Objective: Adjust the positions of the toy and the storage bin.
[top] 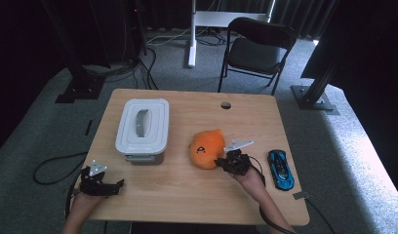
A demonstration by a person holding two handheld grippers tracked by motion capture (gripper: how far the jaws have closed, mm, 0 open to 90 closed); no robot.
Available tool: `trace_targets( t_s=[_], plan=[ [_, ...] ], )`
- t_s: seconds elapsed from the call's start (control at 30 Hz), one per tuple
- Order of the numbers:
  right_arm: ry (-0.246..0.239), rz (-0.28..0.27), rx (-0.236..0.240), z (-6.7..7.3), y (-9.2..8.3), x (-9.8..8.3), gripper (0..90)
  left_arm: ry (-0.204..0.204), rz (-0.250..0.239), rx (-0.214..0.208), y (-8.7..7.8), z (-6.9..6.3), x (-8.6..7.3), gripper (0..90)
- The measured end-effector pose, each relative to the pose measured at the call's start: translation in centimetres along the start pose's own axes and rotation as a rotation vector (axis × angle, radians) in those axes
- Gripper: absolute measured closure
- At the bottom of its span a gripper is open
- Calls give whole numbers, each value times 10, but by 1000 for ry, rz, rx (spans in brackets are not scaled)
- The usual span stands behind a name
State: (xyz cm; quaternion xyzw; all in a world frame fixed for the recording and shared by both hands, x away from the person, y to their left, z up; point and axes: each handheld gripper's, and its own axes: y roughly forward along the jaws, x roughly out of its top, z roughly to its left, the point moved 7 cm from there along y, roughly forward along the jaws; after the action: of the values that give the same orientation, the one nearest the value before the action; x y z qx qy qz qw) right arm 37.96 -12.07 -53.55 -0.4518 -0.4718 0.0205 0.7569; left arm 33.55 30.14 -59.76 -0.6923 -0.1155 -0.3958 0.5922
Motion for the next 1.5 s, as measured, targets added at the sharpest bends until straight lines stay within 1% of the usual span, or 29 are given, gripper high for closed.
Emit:
trace_targets(
  t_s=[0.07, 0.1, 0.13, 0.17, 0.2, 0.3, 0.37, 0.4, 0.43, 0.57, 0.6, 0.67, 0.73, 0.77, 0.8, 0.87, 0.9, 0.93, 1.0, 1.03, 1.07, 1.13, 1.2, 1.27, 1.37, 1.47, 1.5],
  plan=[
    [-16, 4, 1, 4, 2, 2, 819, 0, 0, 0, 0, 0, 0, 3],
    [-24, 6, 14, 6, 3, 4, 796, 0, 0, 0, 0, 0, 0, 3],
    [-32, 0, 10, 9, 4, 6, 778, 0, 0, 0, 0, 0, 0, 3],
    [-28, -6, 10, 11, 5, 7, 769, 0, 0, 0, 0, 0, 0, 3],
    [-24, 4, 29, 13, 7, 8, 751, 0, 0, 0, 0, 0, 0, 3],
    [-42, 11, 53, 22, 14, 12, 712, 0, 0, 0, 0, 0, 0, 3],
    [-46, 8, 57, 27, 19, 15, 711, 0, 0, 0, 0, 0, 0, 3],
    [-44, 9, 69, 29, 21, 16, 685, 0, 0, 0, 0, 0, 0, 3],
    [-45, 9, 81, 31, 24, 18, 683, 0, 0, 0, 0, 0, 0, 3],
    [-54, 6, 87, 39, 35, 27, 671, 0, 0, 0, 0, 0, 0, 3],
    [-64, 5, 86, 42, 39, 29, 652, 0, 0, 0, 0, 0, 0, 3],
    [-62, 9, 103, 46, 45, 32, 633, 0, 0, 0, 0, 0, 0, 3],
    [-68, 12, 111, 50, 49, 36, 596, 0, 0, 0, 0, 0, 0, 3],
    [-64, 14, 118, 53, 50, 38, 590, 0, 0, 0, 0, 0, 0, 3],
    [-71, 14, 117, 56, 49, 39, 578, 0, 0, 0, 0, 0, 0, 3],
    [-77, -1, 130, 60, 42, 42, 568, 0, 0, 0, 0, 0, 0, 3],
    [-86, -8, 128, 60, 39, 43, 562, 0, 0, 0, 0, 0, 0, 3],
    [-90, -19, 118, 59, 34, 44, 561, 0, 0, 0, 0, 0, 0, 3],
    [-86, -40, 105, 51, 22, 46, 556, 1, -1, 1, 0, 0, 0, 3],
    [-86, -40, 105, 51, 22, 46, 556, 2, 0, 1, 0, 0, 0, 3],
    [-76, -57, 66, 40, 12, 46, 555, 2, 0, 1, 0, 0, 0, 3],
    [-56, -63, 28, 22, 0, 45, 553, 0, 0, 0, 0, 0, 0, 3],
    [-31, -68, -4, 4, -10, 41, 546, 0, 0, 0, 0, 0, 0, 3],
    [-7, -72, -47, -13, -19, 36, 544, 0, 0, 0, 0, 0, 0, 3],
    [27, -65, -83, -35, -28, 28, 537, 0, 0, 0, 0, 0, 0, 2],
    [33, -50, -100, -48, -32, 23, 531, 0, 0, 0, 0, 0, 0, 3],
    [39, -46, -96, -51, -31, 21, 525, 0, 0, 0, 0, 0, 0, 3]
  ],
)
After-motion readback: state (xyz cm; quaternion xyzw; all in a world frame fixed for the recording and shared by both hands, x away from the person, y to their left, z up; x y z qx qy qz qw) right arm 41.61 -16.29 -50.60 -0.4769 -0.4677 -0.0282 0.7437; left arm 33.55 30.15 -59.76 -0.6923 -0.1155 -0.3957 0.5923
